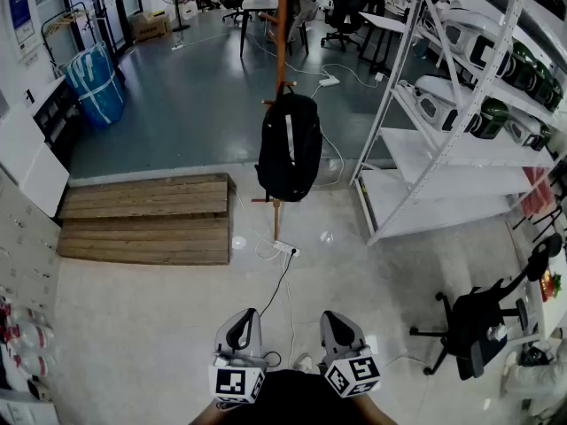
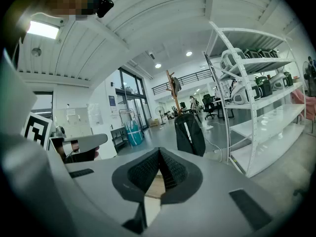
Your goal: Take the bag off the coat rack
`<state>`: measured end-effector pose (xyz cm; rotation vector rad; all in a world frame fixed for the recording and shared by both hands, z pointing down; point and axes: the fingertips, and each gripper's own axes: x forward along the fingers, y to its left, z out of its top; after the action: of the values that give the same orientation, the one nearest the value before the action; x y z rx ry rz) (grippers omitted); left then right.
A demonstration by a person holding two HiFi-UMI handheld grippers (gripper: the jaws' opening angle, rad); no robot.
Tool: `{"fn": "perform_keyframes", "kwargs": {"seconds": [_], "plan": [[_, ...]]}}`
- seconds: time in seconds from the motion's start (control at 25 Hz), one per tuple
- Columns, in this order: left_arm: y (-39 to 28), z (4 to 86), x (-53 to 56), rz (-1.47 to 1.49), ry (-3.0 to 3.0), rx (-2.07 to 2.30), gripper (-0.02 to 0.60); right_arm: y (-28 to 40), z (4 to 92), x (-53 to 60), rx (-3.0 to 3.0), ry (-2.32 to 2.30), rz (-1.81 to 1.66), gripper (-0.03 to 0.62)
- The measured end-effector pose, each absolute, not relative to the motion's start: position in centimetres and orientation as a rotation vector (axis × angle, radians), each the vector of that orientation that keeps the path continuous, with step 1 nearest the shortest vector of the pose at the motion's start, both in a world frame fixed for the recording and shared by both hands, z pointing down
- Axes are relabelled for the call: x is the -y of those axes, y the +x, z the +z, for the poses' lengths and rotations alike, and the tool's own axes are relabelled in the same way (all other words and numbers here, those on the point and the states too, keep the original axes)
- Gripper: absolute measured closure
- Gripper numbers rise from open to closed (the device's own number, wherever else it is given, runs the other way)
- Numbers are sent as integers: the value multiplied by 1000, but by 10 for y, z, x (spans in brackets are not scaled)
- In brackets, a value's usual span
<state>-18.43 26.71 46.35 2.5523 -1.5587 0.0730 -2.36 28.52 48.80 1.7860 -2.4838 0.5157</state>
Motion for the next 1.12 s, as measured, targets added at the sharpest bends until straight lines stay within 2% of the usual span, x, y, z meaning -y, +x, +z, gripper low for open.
{"fn": "perform_keyframes", "kwargs": {"seconds": [0.6, 1.12], "plan": [[-162, 459, -274, 36, 2571, 1590, 563, -9, 490, -298, 2516, 1751, 519, 583], [-122, 462, -311, 62, 2506, 1701, 563, 36, 498, -327, 2587, 1652, 503, 582]]}}
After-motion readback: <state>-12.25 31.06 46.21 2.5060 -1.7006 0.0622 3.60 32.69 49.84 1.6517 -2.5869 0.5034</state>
